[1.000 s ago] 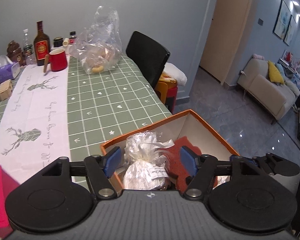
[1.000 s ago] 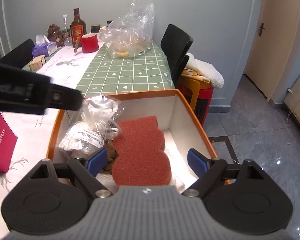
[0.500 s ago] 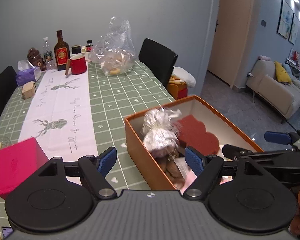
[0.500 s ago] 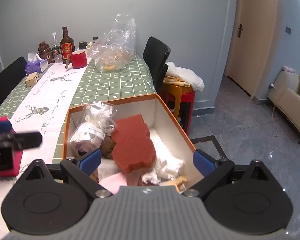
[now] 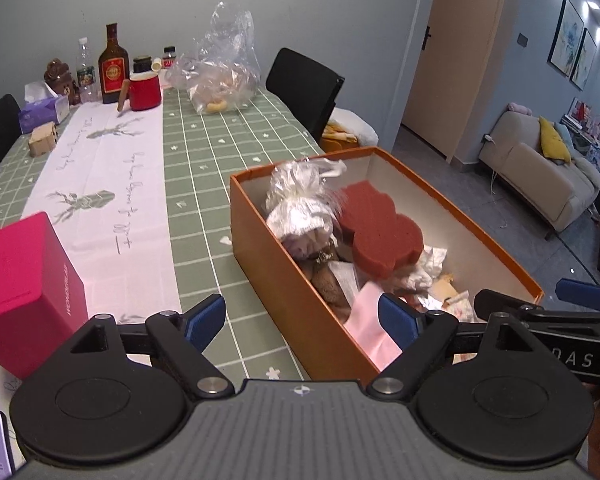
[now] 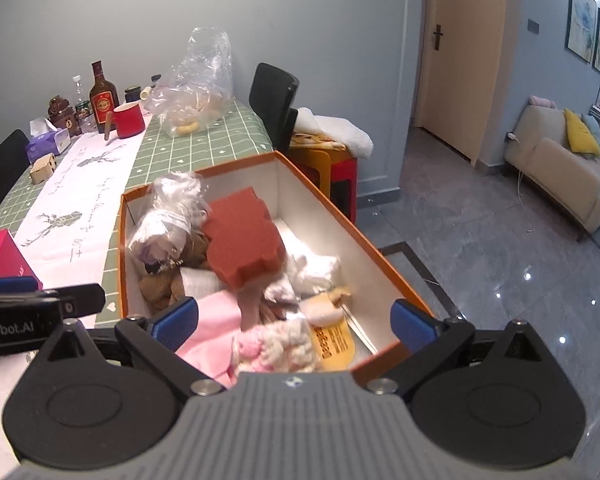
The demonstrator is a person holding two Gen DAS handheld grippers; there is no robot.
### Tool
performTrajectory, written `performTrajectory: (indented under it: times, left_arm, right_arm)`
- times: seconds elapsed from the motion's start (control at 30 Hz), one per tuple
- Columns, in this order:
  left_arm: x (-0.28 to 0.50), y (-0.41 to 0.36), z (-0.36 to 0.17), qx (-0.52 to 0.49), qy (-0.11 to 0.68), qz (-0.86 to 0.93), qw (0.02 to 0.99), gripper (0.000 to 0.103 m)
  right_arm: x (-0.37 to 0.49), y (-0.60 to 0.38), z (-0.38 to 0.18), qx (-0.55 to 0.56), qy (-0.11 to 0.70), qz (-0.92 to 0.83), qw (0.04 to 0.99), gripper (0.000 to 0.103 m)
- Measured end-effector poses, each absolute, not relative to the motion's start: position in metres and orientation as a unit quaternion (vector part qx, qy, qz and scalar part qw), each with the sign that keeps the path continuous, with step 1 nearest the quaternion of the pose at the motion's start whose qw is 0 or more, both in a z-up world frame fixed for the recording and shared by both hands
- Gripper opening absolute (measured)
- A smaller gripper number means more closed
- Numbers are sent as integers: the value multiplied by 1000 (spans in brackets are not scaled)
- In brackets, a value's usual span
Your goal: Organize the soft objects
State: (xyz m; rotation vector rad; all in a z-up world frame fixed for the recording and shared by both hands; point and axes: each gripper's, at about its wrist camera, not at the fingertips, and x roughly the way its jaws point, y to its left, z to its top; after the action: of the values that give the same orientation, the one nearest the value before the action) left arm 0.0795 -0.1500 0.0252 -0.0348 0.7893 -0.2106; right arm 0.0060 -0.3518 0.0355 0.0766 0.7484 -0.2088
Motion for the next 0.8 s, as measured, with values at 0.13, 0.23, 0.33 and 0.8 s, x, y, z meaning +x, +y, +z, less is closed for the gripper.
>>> performTrajectory:
  times: [0.13, 0.23, 0.33, 0.8]
  left_arm:
    - [74, -150, 19, -11, 390, -106, 915, 101]
    - [72, -147, 15, -19, 397, -108, 911, 101]
    - [70, -146, 13, -16, 400, -106, 910, 101]
    - [67, -152, 10, -13, 405, -116, 907, 101]
  right_arm:
    - [6, -353, 32, 29, 374, -107, 921, 100]
    - [7, -353, 30, 29, 377, -107, 919, 100]
    - [9, -350, 29, 26, 379, -103, 919, 100]
    - [9, -346, 27, 19, 386, -104, 917, 100]
